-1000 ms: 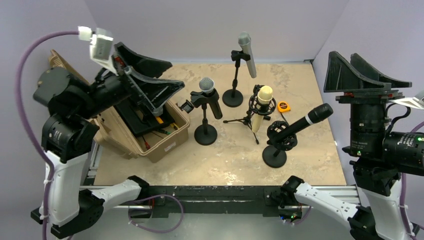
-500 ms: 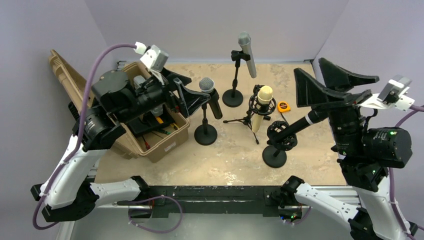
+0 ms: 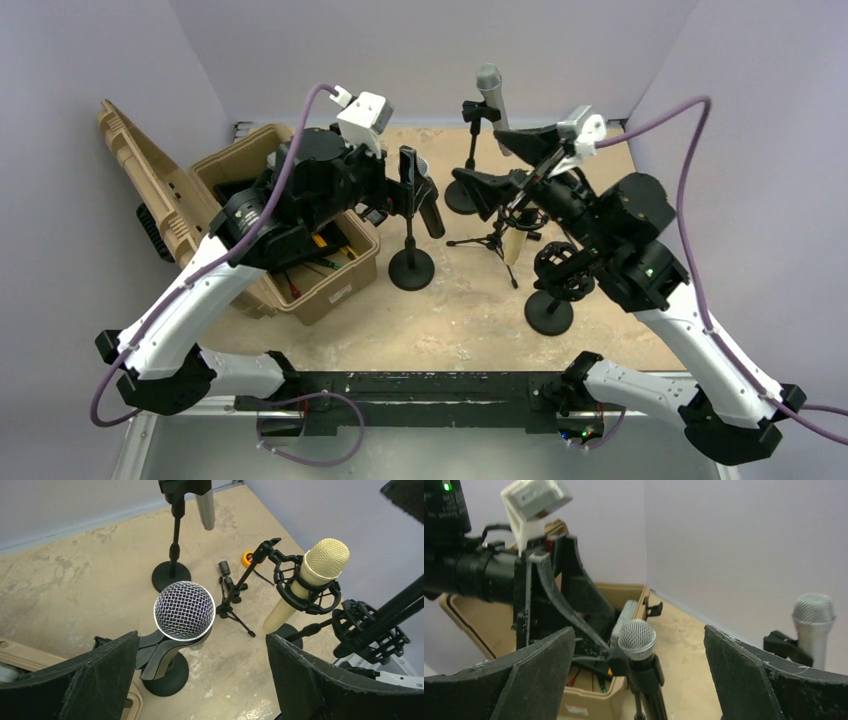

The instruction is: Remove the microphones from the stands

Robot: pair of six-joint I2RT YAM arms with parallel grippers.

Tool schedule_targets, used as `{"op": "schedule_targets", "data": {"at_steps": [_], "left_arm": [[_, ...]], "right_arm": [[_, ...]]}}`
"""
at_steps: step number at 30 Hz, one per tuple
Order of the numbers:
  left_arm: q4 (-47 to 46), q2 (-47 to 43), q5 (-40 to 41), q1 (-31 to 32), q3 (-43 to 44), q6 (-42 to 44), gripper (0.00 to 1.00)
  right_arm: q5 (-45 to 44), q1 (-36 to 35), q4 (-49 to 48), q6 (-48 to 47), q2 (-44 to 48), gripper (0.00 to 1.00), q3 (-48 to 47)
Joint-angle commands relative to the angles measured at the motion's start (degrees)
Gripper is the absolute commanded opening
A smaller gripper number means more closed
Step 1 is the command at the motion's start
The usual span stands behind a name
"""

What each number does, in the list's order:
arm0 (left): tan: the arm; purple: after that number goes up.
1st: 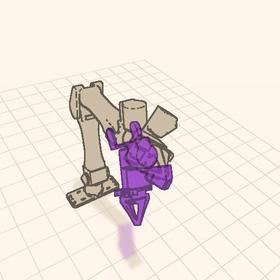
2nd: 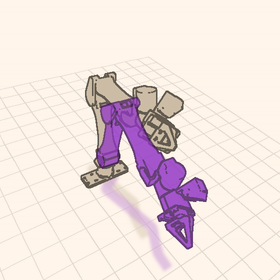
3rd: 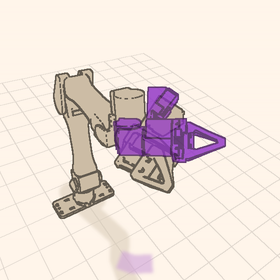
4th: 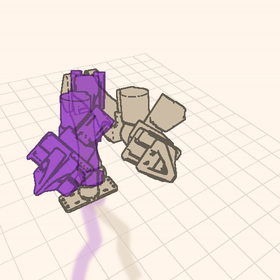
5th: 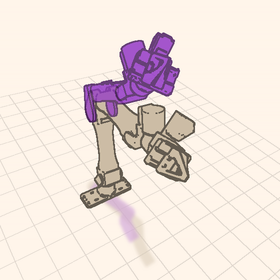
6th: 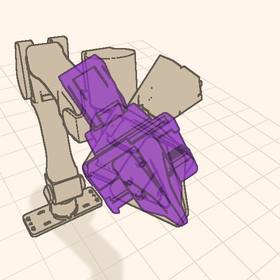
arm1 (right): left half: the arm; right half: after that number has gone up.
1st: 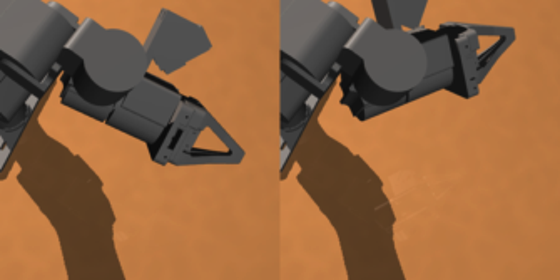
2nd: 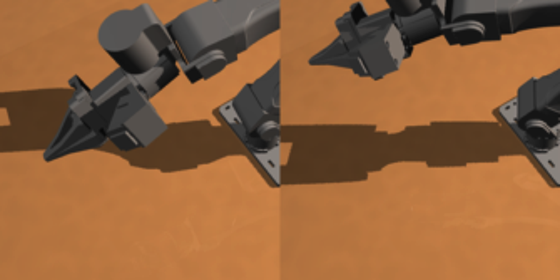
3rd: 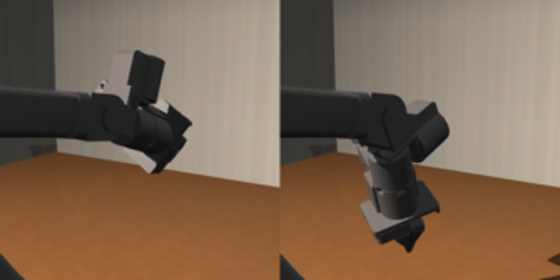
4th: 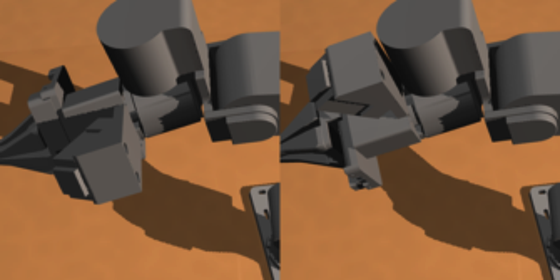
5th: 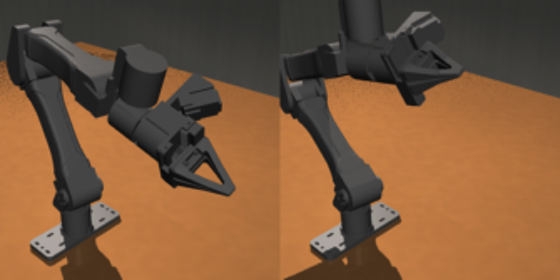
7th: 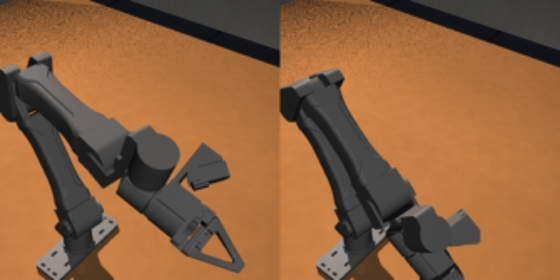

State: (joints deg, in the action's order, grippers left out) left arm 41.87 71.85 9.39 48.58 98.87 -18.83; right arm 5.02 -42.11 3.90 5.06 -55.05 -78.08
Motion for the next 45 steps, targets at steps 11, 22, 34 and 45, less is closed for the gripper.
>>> {"op": "schedule_targets", "data": {"at_steps": [11,22,34,45], "left_arm": [[-0.1,5.3,5.5,0.2,1.7,-0.2,0.71],[-3.3,6.4,6.2,0.2,-0.5,2.9,0.58],[-2.2,3.2,-5.8,0.1,-0.6,9.9,0.09],[6.1,-2.8,-16.1,0.1,1.3,13.4,0.00]], "right_arm": [[5.6,-0.3,-3.2,1.5,2.2,0.99,5.7],[-0.8,-0.3,-1.7,0.5,5.5,0.99,7.5],[-2.2,-0.4,0.8,-2.5,3.5,0.99,10.2],[0.1,-4.3,-2.2,-4.6,-2.0,0.99,8.3]]}}
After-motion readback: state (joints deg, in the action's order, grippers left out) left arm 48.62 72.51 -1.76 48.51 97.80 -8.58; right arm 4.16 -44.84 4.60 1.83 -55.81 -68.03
